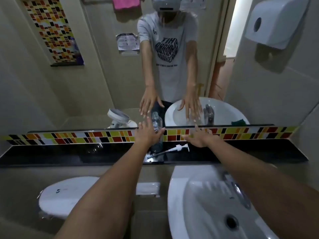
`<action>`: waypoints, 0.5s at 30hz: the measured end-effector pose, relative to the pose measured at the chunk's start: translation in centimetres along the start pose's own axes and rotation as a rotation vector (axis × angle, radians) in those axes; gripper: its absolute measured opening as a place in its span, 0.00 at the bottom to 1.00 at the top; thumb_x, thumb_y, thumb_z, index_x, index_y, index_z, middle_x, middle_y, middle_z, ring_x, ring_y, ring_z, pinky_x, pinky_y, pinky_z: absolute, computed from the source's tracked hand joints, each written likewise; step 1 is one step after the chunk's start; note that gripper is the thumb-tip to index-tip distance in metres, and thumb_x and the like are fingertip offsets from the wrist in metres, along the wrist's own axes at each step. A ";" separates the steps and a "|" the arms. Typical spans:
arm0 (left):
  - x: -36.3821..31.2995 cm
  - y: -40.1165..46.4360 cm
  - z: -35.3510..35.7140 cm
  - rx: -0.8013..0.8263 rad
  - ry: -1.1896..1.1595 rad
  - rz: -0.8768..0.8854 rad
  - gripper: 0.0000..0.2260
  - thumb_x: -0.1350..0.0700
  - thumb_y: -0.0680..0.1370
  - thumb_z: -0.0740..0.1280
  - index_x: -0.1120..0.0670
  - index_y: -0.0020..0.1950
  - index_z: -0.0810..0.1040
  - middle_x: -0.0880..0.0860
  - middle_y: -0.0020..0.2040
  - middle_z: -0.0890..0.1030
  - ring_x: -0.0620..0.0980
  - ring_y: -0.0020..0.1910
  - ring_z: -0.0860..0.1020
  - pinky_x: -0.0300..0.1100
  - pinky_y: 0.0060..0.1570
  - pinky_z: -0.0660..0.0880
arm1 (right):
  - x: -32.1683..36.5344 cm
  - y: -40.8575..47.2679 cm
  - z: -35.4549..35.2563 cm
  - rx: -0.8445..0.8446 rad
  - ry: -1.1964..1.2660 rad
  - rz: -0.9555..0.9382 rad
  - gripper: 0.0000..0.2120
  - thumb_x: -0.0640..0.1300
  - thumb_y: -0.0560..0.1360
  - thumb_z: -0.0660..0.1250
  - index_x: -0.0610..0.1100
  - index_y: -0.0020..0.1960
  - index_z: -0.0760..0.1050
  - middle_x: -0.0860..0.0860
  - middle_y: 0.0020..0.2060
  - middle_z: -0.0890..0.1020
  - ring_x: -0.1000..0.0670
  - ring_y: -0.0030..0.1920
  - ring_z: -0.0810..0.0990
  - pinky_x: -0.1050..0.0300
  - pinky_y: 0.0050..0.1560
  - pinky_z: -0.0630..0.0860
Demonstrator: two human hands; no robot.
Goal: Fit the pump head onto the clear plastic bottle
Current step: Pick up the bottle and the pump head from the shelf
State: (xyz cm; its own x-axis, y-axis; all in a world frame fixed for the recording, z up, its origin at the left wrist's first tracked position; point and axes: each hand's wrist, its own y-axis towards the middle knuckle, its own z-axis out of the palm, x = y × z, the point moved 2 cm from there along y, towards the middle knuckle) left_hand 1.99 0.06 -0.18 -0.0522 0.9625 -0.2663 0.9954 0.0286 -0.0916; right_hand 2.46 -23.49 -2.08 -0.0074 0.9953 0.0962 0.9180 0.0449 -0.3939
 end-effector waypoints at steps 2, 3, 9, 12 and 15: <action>0.2 0.2 0.6 -0.004 -0.011 -0.012 0.46 0.28 0.76 0.52 0.57 0.81 0.40 0.63 0.80 0.54 0.62 0.79 0.55 0.61 0.73 0.55 | 0.3 0.4 0.9 0.014 -0.028 0.016 0.40 0.71 0.79 0.44 0.48 0.83 0.51 0.43 0.83 0.46 0.37 0.82 0.50 0.35 0.78 0.45; 0.5 0.4 1.1 -0.010 -0.024 -0.026 0.47 0.28 0.76 0.53 0.57 0.81 0.40 0.63 0.80 0.56 0.62 0.78 0.57 0.61 0.73 0.56 | 0.4 0.7 1.7 0.017 -0.029 0.030 0.40 0.72 0.79 0.44 0.47 0.83 0.54 0.43 0.83 0.49 0.37 0.81 0.52 0.34 0.78 0.45; 1.3 1.6 3.2 -0.010 -0.186 -0.043 0.50 0.27 0.71 0.63 0.56 0.80 0.48 0.60 0.73 0.70 0.61 0.70 0.71 0.61 0.64 0.71 | 1.8 1.9 5.3 -0.097 0.111 0.147 0.35 0.66 0.82 0.50 0.39 0.72 0.72 0.38 0.74 0.67 0.37 0.71 0.70 0.41 0.71 0.63; 1.9 2.5 4.2 -0.047 -0.282 -0.050 0.43 0.29 0.69 0.66 0.53 0.75 0.60 0.57 0.68 0.75 0.59 0.63 0.77 0.60 0.59 0.76 | 2.7 2.2 6.4 -0.207 0.231 0.251 0.29 0.62 0.82 0.56 0.38 0.66 0.76 0.38 0.67 0.74 0.38 0.65 0.75 0.45 0.62 0.71; 2.5 3.3 5.4 -0.046 -0.405 -0.022 0.35 0.34 0.70 0.69 0.50 0.70 0.64 0.53 0.64 0.77 0.55 0.60 0.79 0.59 0.56 0.78 | 3.3 2.8 7.2 -0.159 0.427 0.292 0.25 0.60 0.82 0.60 0.37 0.59 0.78 0.43 0.55 0.79 0.40 0.58 0.80 0.51 0.52 0.75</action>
State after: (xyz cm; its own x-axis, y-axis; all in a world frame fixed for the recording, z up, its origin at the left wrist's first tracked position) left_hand 4.75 1.10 -6.33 -0.0918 0.7776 -0.6221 0.9958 0.0689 -0.0609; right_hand 2.16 -19.50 -9.43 0.3889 0.8395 0.3795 0.9065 -0.2752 -0.3203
